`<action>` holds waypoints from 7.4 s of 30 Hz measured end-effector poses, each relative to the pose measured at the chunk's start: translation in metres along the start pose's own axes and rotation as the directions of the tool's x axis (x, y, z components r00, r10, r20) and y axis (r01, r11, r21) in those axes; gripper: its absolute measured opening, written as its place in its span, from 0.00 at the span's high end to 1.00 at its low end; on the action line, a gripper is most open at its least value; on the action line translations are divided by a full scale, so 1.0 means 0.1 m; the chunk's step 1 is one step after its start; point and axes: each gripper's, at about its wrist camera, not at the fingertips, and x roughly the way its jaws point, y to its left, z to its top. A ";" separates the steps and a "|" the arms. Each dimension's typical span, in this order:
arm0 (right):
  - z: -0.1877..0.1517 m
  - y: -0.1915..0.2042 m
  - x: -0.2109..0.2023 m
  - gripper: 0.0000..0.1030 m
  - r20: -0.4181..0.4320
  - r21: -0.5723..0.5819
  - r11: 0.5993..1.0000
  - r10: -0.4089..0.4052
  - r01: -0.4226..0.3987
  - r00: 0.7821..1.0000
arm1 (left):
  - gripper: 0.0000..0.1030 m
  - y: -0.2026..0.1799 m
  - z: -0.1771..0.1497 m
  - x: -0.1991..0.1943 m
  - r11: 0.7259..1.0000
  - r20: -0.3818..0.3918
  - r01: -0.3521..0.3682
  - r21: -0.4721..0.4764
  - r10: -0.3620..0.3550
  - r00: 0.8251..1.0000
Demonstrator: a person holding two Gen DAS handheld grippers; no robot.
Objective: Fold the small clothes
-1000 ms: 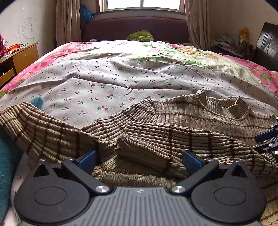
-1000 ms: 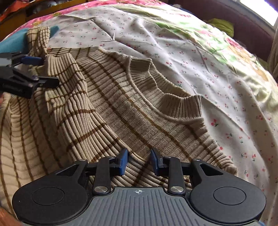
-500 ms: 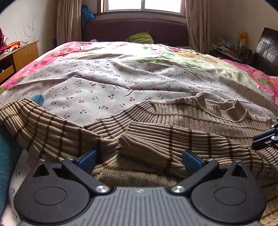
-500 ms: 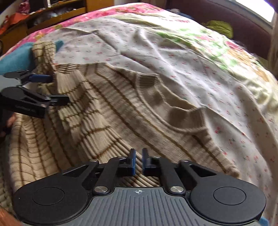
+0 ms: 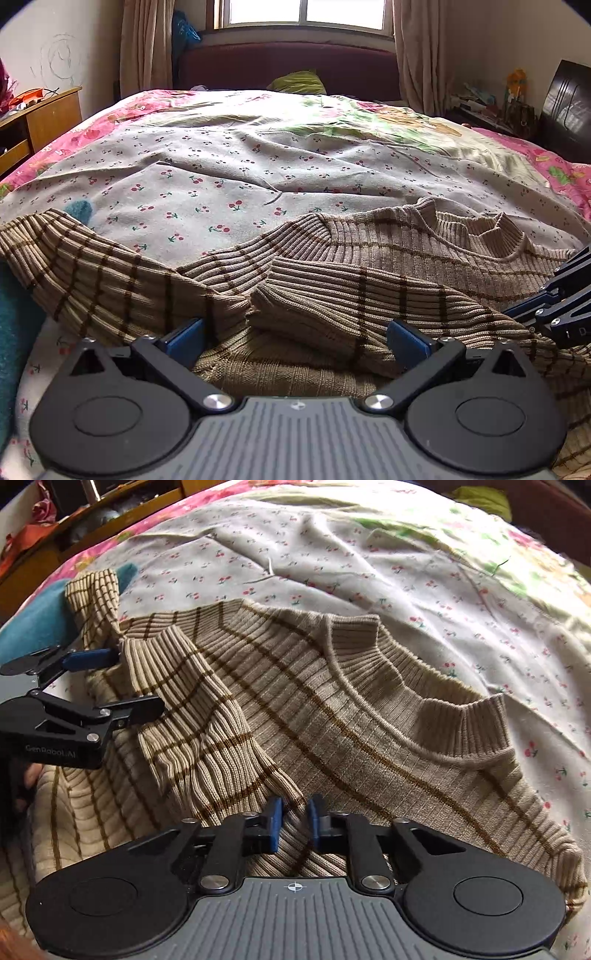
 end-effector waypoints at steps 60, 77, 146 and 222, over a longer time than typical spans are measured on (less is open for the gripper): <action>-1.03 -0.68 -0.66 0.84 0.146 0.559 0.781 -0.423 0.278 0.894 | 0.00 -0.03 -0.01 -0.10 0.992 0.072 -0.123 0.037 0.120 0.990; -1.48 -1.05 -0.78 0.79 0.262 0.734 0.679 -0.234 -0.035 0.936 | 0.00 -0.49 0.04 -0.10 0.978 0.098 -0.121 0.172 0.106 0.990; 0.04 0.81 0.00 0.82 0.278 0.119 0.991 0.033 -0.068 0.960 | 0.00 0.71 -0.07 -0.52 0.949 0.010 -0.192 -0.251 0.201 0.980; -1.60 -0.56 -0.60 0.82 0.471 0.800 0.479 -0.130 -0.360 0.873 | 0.00 -0.69 -0.36 -0.27 0.847 0.211 -0.317 0.427 0.247 0.946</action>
